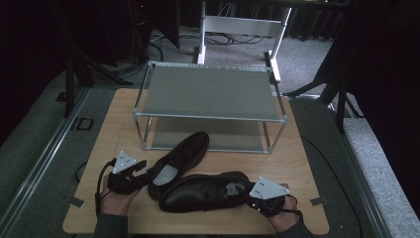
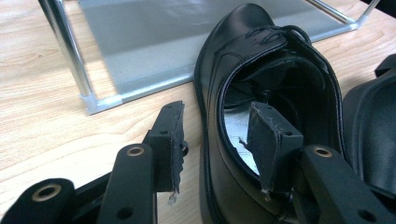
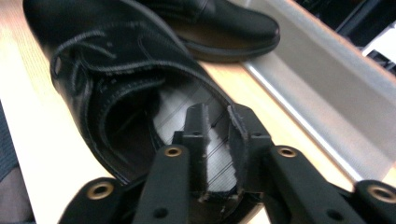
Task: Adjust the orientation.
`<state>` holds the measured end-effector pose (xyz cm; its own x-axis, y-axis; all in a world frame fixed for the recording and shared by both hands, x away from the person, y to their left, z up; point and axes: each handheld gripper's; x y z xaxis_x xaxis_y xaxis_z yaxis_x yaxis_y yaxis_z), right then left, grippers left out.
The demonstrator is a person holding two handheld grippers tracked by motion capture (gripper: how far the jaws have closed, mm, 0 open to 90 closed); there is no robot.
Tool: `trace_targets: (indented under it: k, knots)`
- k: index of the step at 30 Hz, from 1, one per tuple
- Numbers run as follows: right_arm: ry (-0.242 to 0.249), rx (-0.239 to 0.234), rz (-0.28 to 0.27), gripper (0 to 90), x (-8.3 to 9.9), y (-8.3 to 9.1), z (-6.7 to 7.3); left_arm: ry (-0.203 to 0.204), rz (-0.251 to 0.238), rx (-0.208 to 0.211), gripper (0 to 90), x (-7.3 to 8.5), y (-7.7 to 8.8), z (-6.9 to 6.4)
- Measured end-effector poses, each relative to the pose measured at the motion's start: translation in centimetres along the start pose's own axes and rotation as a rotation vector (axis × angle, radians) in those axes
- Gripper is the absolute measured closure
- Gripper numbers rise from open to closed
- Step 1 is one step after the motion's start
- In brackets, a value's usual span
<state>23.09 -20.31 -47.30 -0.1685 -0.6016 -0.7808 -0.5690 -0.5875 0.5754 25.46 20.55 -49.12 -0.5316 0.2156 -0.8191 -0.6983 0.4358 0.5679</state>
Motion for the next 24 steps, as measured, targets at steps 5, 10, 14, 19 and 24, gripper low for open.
trace_targets:
  k: [5,10,14,19,24]
  knots:
    - [0.061,0.066,0.023,55.9,-0.7,-0.6,-0.2,-0.004,0.003,0.003,56.0,0.0,-0.1,0.0]
    - [0.023,0.107,0.052,51.3,-0.9,-2.0,-2.0,-0.001,0.004,0.003,55.9,0.0,-0.2,0.0]
    - [-0.057,0.075,0.057,51.3,-1.3,-2.9,-3.7,-0.001,0.006,0.007,55.9,0.1,-0.4,0.0]
    - [-0.059,0.003,0.135,53.6,-1.9,-5.3,-4.7,-0.003,0.009,0.013,55.9,0.0,-0.5,-0.1]
    - [-0.053,-0.027,0.209,70.4,-1.9,-7.0,-5.2,-0.003,0.007,0.014,55.9,0.1,-0.5,0.1]
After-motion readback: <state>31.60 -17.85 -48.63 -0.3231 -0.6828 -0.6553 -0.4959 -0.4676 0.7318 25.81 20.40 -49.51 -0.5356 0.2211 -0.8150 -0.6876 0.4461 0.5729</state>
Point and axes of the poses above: each handheld gripper's, and its own axes: y roughly backward along the jaws, x roughly out of its underside, z roughly to its left, and after that the axes turned 1 degree about -y, right-handed
